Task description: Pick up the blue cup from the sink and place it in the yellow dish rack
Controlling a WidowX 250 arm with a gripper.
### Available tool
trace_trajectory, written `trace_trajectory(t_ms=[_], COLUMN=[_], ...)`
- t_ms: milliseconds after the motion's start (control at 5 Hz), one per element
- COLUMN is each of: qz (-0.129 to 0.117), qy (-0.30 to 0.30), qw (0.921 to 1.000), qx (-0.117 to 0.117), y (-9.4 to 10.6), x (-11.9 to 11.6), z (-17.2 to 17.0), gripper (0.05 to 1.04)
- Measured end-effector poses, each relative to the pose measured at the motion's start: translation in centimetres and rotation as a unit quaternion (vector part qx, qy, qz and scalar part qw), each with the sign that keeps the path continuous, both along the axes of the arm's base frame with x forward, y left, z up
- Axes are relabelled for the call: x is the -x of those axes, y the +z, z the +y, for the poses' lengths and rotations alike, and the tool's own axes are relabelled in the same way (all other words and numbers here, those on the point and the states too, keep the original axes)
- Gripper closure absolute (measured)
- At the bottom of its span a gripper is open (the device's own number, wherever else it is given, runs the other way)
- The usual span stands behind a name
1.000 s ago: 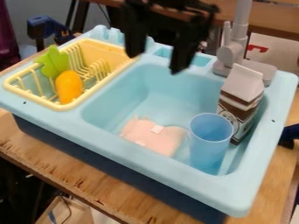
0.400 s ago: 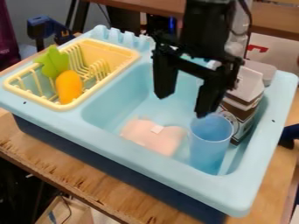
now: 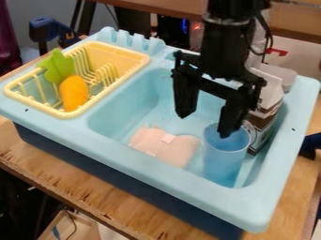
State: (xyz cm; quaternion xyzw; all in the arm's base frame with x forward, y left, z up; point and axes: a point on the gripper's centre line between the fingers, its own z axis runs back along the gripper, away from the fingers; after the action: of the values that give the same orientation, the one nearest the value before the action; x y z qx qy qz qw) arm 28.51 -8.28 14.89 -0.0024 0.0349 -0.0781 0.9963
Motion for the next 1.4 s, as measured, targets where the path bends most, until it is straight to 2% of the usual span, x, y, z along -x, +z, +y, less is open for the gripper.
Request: trace_trajectory(t_ms=[200, 400, 600, 800, 1000, 1200, 1400], qz=[-0.019, -0.018, 0.004, 0.01, 0.018, 0.033, 0.017], qy=[0.01, 0.012, 0.001, -0.004, 0.002, -0.004, -0.032], qw=[0.9996, 0.9996, 1.0, 0.9999, 0.9998, 0.999, 0.9984], qx=[0.016, 0.016, 0.004, -0.002, 0.005, 0.031, 0.043], y=[-0.9, -1.2, -2.8, -3.0, -2.9, -1.7, 2.8], x=[-0.5, -0.6, -0.6, -0.5, -0.5, 0.3, 0.9], z=[-0.4, -0.4, -0.2, 0.0, 0.7, 1.2, 1.6], gripper=[0.079, 0.133, 0.416, 0.711, 0.919, 0.988, 0.99])
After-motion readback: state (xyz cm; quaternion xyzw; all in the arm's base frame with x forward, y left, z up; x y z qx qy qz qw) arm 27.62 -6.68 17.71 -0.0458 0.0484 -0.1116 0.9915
